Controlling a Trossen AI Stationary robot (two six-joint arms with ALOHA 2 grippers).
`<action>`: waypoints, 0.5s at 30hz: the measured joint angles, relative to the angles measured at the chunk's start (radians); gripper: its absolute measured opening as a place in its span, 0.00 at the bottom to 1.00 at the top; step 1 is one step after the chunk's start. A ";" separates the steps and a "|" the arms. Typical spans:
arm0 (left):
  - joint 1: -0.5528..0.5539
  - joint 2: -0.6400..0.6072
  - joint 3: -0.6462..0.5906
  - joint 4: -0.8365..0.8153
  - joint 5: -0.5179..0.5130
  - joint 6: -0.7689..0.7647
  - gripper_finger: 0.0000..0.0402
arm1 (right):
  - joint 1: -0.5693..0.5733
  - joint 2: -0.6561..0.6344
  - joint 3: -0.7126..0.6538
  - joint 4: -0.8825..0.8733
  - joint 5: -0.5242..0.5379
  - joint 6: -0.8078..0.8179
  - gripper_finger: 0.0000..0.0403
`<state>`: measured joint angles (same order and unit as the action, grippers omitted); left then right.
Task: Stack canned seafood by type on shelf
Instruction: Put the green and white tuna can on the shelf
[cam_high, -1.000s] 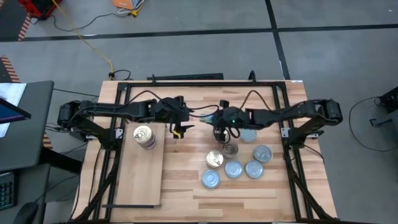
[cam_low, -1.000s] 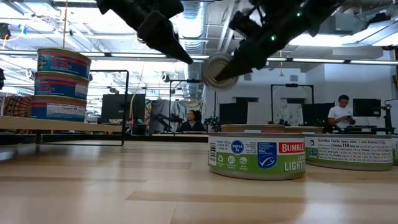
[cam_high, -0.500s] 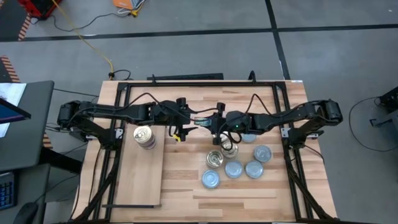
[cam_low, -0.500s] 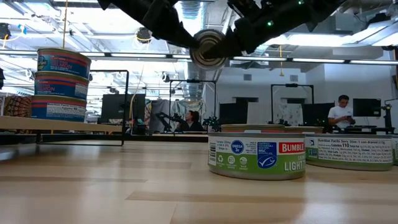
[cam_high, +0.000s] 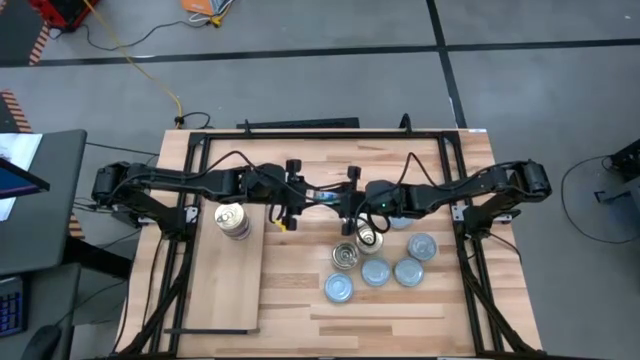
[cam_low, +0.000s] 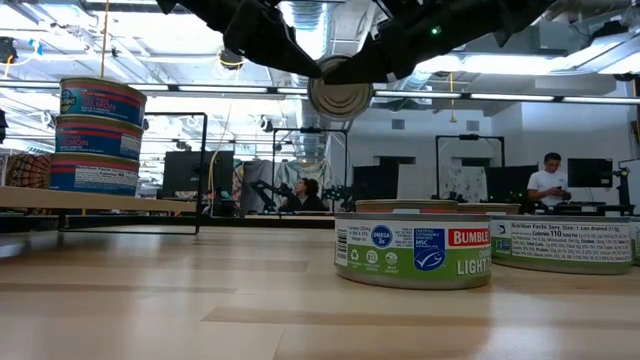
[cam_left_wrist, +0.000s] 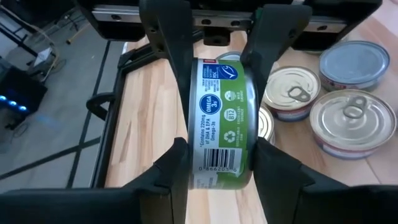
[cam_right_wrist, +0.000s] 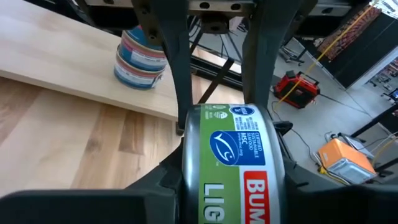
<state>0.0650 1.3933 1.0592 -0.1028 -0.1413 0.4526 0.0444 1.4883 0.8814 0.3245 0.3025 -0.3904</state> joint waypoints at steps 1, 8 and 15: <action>0.000 0.000 0.000 0.000 0.003 0.000 0.33 | 0.001 0.000 0.000 0.000 0.000 0.000 0.39; 0.000 -0.001 0.000 0.002 0.008 0.006 0.33 | 0.015 0.000 -0.001 0.016 -0.005 -0.007 0.39; 0.000 -0.001 0.010 -0.008 0.005 0.005 0.33 | 0.019 0.000 -0.001 0.031 -0.010 0.022 0.45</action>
<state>0.0650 1.3922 1.0694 -0.1108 -0.1365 0.4578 0.0633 1.4883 0.8803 0.3552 0.2924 -0.3683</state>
